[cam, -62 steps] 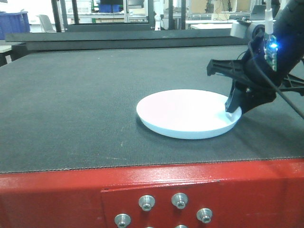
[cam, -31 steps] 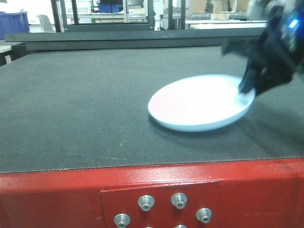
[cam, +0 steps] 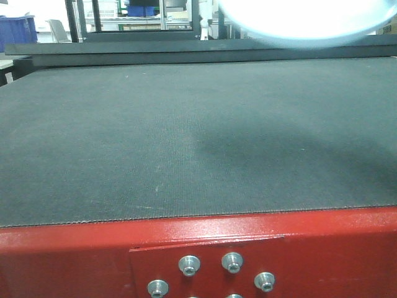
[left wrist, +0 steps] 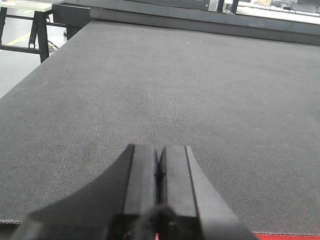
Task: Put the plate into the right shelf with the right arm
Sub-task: 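Lift the white plate off the table with the right gripper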
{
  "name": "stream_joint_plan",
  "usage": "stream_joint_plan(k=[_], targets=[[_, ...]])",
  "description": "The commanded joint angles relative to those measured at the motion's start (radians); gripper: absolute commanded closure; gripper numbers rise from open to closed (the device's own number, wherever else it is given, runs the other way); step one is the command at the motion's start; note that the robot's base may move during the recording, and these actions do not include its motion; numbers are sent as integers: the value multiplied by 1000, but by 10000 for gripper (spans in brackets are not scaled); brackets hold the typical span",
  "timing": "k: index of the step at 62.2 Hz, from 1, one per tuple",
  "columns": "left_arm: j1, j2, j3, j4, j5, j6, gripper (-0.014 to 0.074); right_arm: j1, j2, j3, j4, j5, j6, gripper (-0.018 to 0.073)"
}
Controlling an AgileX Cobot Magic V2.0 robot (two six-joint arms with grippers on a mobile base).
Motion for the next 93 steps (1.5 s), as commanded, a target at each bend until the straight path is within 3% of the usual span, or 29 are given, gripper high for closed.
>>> stream_joint_plan(k=[1,21,40,93], targets=[[-2,-8,9,0,-84,-6,643,-4,-116,36,-7,-154,-7,505],[-2,-8,9,0,-84,-6,643,-4,-426,423,-7,-568,-23,505],[-2,-8,9,0,-84,-6,643,-4,-534,626,-7,-808,-23,505],[-2,-8,9,0,-84,-6,643,-4,-534,628,-7,-812,-23,505]])
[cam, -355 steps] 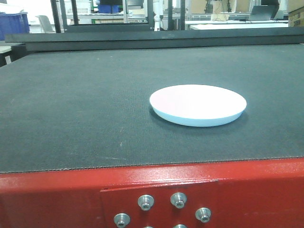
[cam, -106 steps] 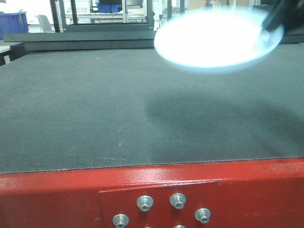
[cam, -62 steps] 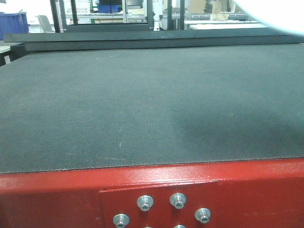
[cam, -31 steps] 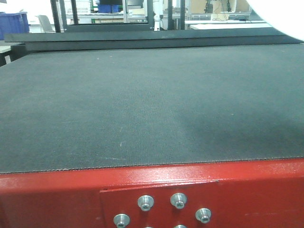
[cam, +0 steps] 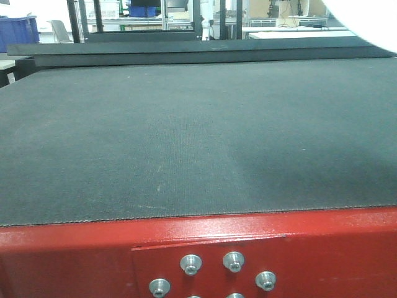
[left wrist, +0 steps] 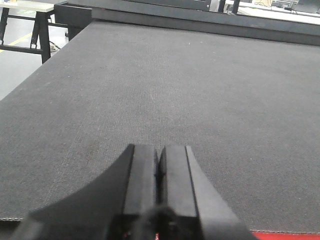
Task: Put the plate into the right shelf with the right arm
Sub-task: 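Lift the white plate off the table with the right gripper, then drive the base to the steel shelf holding the plate in the right gripper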
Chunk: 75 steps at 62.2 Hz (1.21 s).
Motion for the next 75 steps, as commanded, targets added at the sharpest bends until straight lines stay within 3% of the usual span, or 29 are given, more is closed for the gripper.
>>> stream_joint_plan(k=[1,75], targets=[[-2,-8,9,0,-84,-6,643,-4,-2,-32,-9,-107,-7,505],[-2,-8,9,0,-84,-6,643,-4,-2,-32,-9,-107,-7,505]])
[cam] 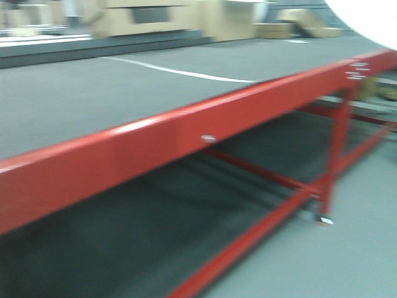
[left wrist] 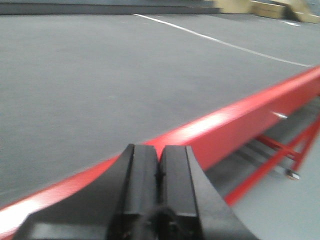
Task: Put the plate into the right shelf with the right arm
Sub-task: 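Drive the base to the steel shelf holding the plate in the right gripper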
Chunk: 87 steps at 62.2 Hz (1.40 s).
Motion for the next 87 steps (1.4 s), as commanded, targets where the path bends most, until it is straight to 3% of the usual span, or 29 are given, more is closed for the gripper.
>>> stream_joint_plan(k=[1,87], targets=[[-2,-8,9,0,-84,-6,643,-4,-2,-32,-11,-105,-7,505],[-2,-8,9,0,-84,-6,643,-4,-3,-32,-11,-105,-7,505]])
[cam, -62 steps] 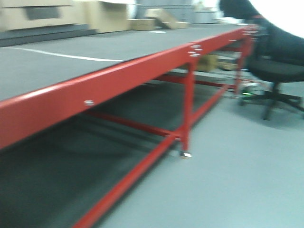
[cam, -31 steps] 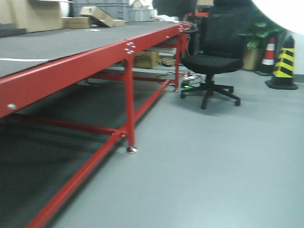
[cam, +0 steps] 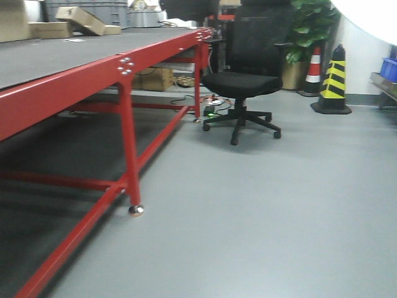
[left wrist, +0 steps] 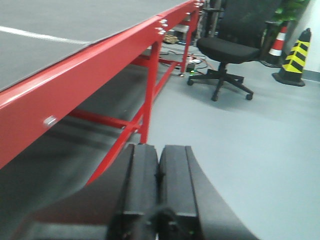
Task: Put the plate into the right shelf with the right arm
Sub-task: 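Drive the base to the steel shelf holding the plate in the right gripper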
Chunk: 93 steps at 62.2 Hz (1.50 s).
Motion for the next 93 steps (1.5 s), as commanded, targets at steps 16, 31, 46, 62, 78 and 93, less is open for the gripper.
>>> stream_joint_plan(k=[16,31,46,62,78,93], targets=[[-2,-8,9,0,-86,-6,643,-4,1,-32,-11,-94,-7,505],[-2,-8,9,0,-86,-6,643,-4,1,-32,-11,-94,-7,505],[-2,-8,9,0,-86,-6,643,-4,1,-32,-11,-94,-7,505],[-2,-8,9,0,-86,-6,643,-4,1,-32,-11,-94,-7,505],[-2,-8,9,0,-86,-6,643,-4,1,-32,-11,-94,-7,505],[-2,-8,9,0,-86,-6,643,-4,1,-32,-11,-94,-7,505]])
